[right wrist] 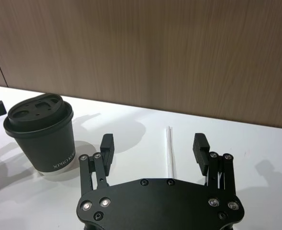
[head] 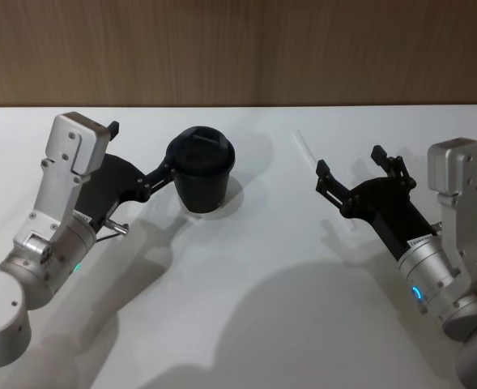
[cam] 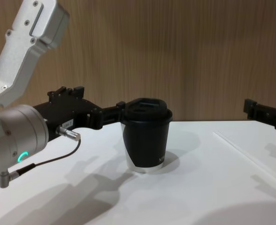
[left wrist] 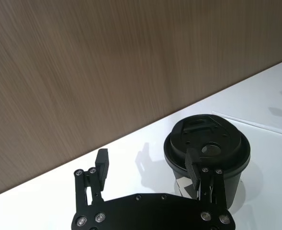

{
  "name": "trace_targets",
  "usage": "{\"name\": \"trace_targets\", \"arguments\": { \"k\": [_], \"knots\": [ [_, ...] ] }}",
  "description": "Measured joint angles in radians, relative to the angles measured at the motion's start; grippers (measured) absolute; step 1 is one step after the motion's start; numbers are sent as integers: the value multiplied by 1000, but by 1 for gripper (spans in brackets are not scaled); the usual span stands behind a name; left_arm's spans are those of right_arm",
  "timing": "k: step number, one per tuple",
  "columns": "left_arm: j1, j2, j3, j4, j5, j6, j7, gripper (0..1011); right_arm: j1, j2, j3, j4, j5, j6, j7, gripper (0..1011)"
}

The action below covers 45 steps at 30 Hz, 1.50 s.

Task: Pick up the straw with one hand, pass it to the other hand, and insert it into the cup.

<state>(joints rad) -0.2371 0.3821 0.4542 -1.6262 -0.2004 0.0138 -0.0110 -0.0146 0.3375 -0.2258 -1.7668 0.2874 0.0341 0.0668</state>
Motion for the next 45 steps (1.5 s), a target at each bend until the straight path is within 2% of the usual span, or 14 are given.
{"name": "trace_targets", "arguments": {
  "k": [45],
  "knots": [
    [0,0,0,0,0,0,0,1002,0,0,0,0,0,0,0,1001]
  ]
}}
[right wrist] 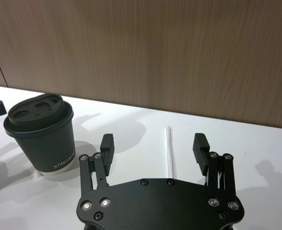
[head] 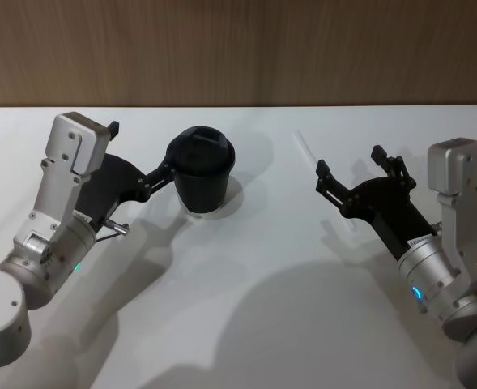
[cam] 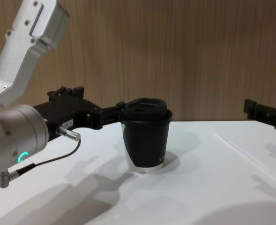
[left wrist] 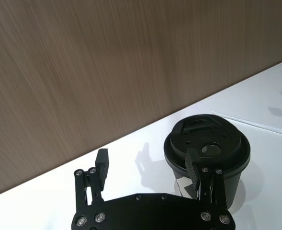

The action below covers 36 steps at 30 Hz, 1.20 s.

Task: Pick up the straw with one hand, pass it to the other hand, and insert it into the cup.

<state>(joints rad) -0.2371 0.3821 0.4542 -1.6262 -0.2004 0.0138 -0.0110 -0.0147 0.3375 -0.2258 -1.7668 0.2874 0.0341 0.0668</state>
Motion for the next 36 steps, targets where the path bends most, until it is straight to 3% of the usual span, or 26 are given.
{"name": "trace_targets", "arguments": {
  "k": [19,36],
  "knots": [
    [0,0,0,0,0,0,0,1003,4,7,4,-1,-2,11,6,1001],
    [0,0,0,0,0,0,0,1002,61,51,27,38,27,140,80,1001]
  ]
}}
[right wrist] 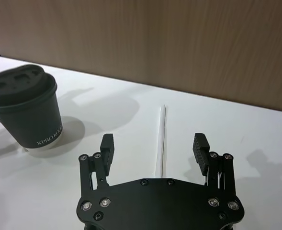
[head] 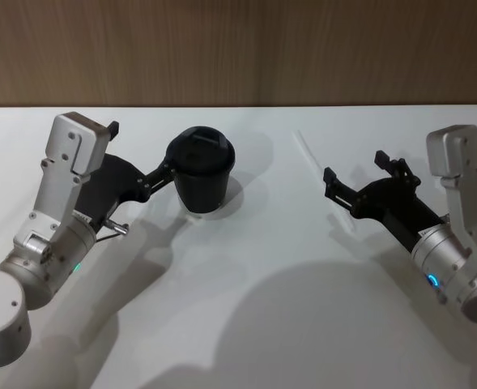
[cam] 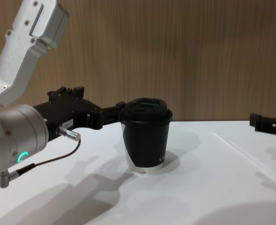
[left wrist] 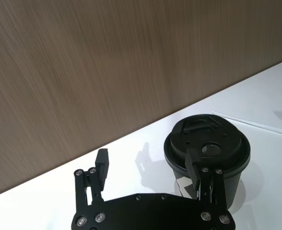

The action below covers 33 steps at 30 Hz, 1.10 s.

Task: Pick up the straw with one hand, pass it to the other hand, and insert it into the cup.

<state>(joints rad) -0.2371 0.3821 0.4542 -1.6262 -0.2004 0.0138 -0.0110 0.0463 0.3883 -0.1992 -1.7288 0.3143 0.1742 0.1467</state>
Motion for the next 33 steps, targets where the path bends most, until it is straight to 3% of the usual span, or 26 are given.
{"name": "trace_targets", "arguments": {
  "k": [11,33],
  "knots": [
    [0,0,0,0,0,0,0,1003,43,7,-6,57,16,80,45,1001],
    [0,0,0,0,0,0,0,1003,90,-9,-10,125,-1,151,54,1001]
  ]
}}
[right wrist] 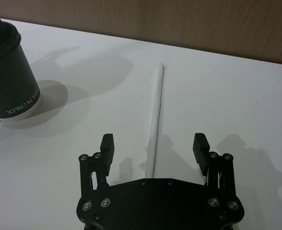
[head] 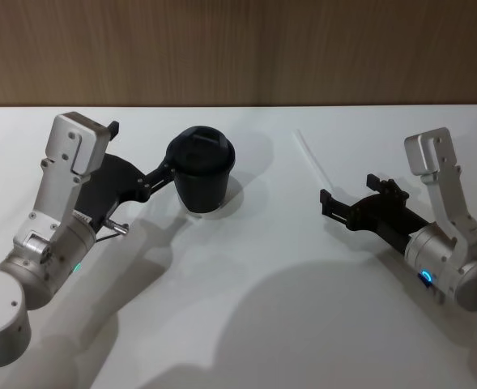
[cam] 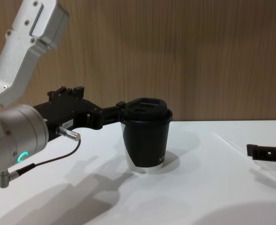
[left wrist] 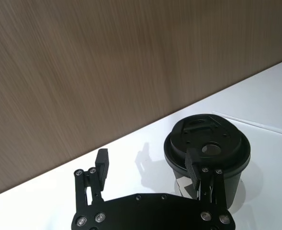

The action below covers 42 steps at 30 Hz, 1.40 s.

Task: Pick up the straw with one hand, pass it to the other hand, and insert it into the cup.

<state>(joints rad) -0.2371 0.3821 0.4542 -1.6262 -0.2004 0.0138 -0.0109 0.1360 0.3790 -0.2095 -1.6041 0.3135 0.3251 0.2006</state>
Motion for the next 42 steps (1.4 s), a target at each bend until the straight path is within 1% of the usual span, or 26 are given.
{"name": "trace_targets", "arguments": {
  "k": [14,33,37,38,40,41,42],
  "knots": [
    [0,0,0,0,0,0,0,1003,14,-11,-1,25,-14,24,2,1001],
    [0,0,0,0,0,0,0,1003,33,-28,-5,56,-33,39,11,1001],
    [0,0,0,0,0,0,0,1003,35,-31,-5,61,-38,41,13,959],
    [0,0,0,0,0,0,0,1003,36,-32,-5,63,-39,42,14,917],
    [0,0,0,0,0,0,0,1003,37,-34,-5,65,-41,44,14,888],
    [0,0,0,0,0,0,0,1003,37,-34,-5,66,-42,45,15,838],
    [0,0,0,0,0,0,0,1003,37,-35,-5,66,-42,46,15,821]
  ]
}}
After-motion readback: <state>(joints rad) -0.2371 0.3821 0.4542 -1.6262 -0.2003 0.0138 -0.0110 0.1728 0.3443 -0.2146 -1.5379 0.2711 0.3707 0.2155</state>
